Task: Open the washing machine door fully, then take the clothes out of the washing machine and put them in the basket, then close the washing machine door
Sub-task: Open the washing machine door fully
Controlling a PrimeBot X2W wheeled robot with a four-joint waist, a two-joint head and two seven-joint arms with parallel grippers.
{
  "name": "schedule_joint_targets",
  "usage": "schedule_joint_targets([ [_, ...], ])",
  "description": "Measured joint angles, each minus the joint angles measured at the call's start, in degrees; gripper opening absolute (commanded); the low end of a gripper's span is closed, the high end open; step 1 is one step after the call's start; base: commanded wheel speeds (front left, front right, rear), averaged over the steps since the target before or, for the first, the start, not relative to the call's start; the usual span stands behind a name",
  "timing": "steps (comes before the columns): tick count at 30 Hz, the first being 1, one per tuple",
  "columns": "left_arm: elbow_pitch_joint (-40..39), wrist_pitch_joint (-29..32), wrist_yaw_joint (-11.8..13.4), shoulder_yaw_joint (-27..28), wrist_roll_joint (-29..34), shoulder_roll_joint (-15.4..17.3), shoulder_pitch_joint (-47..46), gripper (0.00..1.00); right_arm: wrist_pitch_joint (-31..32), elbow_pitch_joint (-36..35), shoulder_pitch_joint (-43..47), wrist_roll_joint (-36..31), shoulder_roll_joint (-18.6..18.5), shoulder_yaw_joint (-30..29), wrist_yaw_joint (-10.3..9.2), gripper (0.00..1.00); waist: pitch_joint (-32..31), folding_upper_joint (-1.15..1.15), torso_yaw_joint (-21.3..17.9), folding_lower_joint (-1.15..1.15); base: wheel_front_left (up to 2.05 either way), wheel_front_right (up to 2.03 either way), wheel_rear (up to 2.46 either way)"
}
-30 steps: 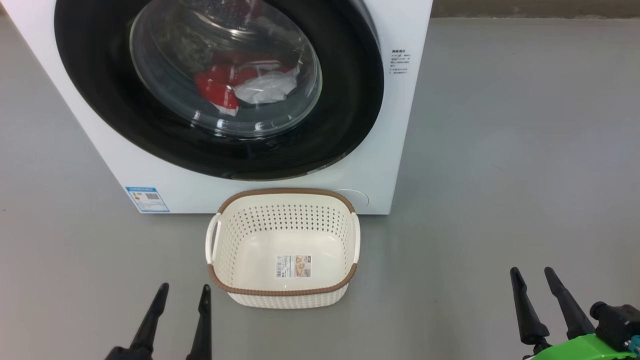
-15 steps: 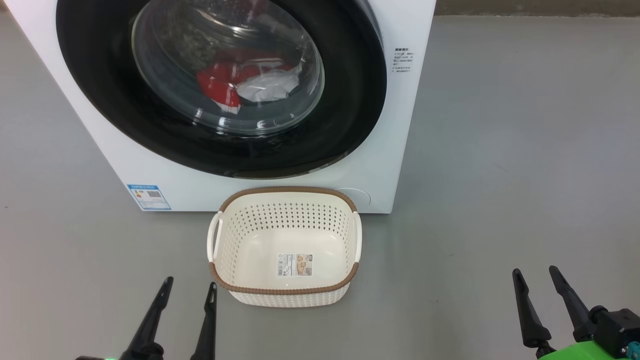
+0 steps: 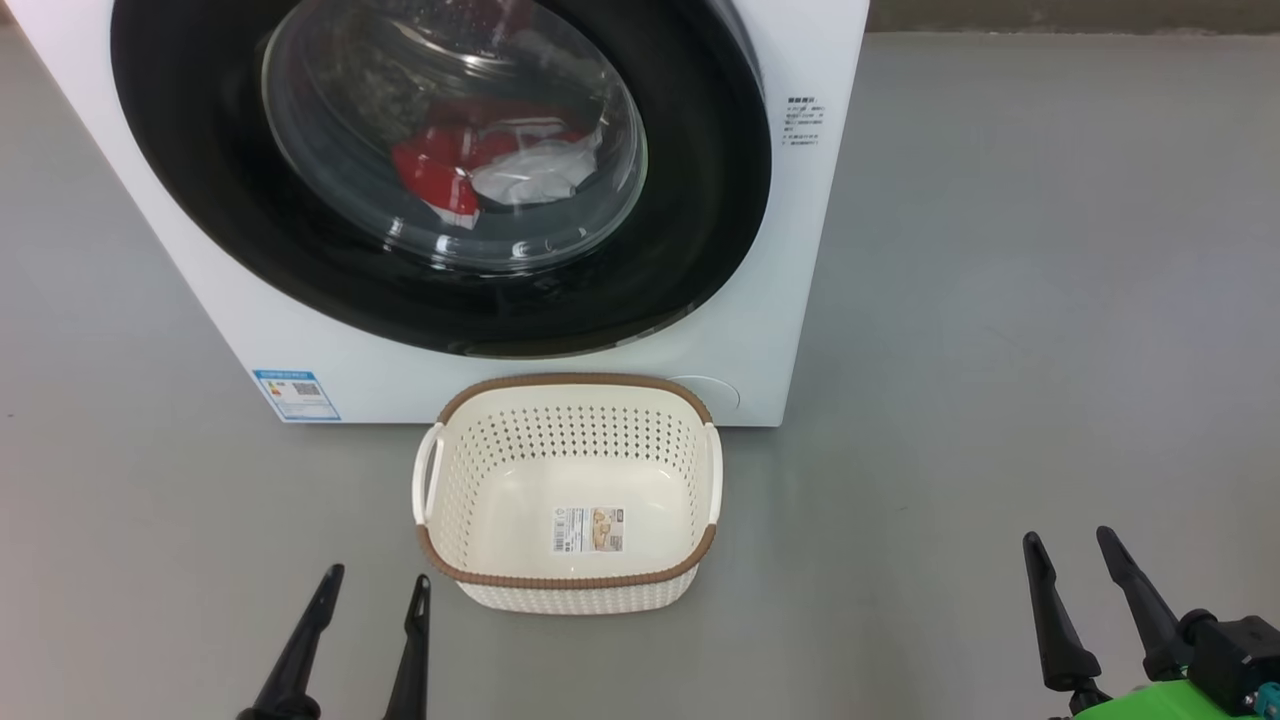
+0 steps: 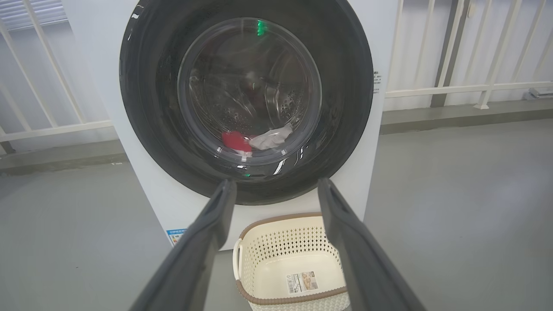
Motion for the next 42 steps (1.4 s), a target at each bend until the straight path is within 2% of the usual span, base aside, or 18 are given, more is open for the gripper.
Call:
schedule_joint_targets([
  [1, -0.01, 0.00, -0.04, 0.04, 0.00, -0.05, -0.01, 1.00, 0.00, -0.22, -0.02, 0.13, 0.08, 0.03, 0.00, 0.63, 0.17, 0.00, 0.00, 0.00, 0.00, 0.00, 0.00],
  [2, -0.01, 0.00, -0.16, 0.05, 0.00, -0.14, -0.02, 1.00, 0.00, -0.44, -0.08, 0.52, 0.11, 0.32, 0.00, 0.44, 0.35, 0.00, 0.01, 0.00, 0.00, 0.00, 0.00],
  [3, 0.00, 0.00, -0.48, 0.05, 0.00, -0.25, -0.05, 1.00, 0.00, -0.57, -0.23, 1.02, 0.12, 0.81, 0.00, 0.06, 0.50, 0.00, 0.03, 0.00, 0.00, 0.00, 0.00],
  [4, 0.02, 0.00, -0.49, 0.03, 0.00, -0.40, -0.10, 1.00, -0.01, -0.79, -0.37, 1.56, 0.21, 1.38, 0.00, 0.00, 0.63, 0.00, 0.04, 0.00, 0.00, 0.00, 0.00],
  [9, 0.20, 0.00, -1.02, -0.08, 0.00, -0.80, -0.21, 1.00, -0.01, -0.82, -3.26, 4.76, 0.57, 3.48, 0.00, 0.00, 1.14, 0.00, 0.35, 0.00, 0.00, 0.00, 0.00],
  [17, 0.42, 0.00, -1.58, -0.73, 0.00, -1.36, -1.24, 1.00, -0.16, -0.35, -13.36, 10.35, 0.40, 5.52, 0.00, 0.00, 2.69, 0.00, 1.58, 0.00, 0.00, 0.00, 0.00],
  [42, 0.32, -0.01, -2.93, -3.46, -1.27, -1.82, -9.46, 1.00, -0.18, 9.06, -42.51, 18.82, -4.45, 7.10, 0.00, 0.00, 13.14, 0.00, 7.33, 0.00, 0.00, 0.00, 0.00],
])
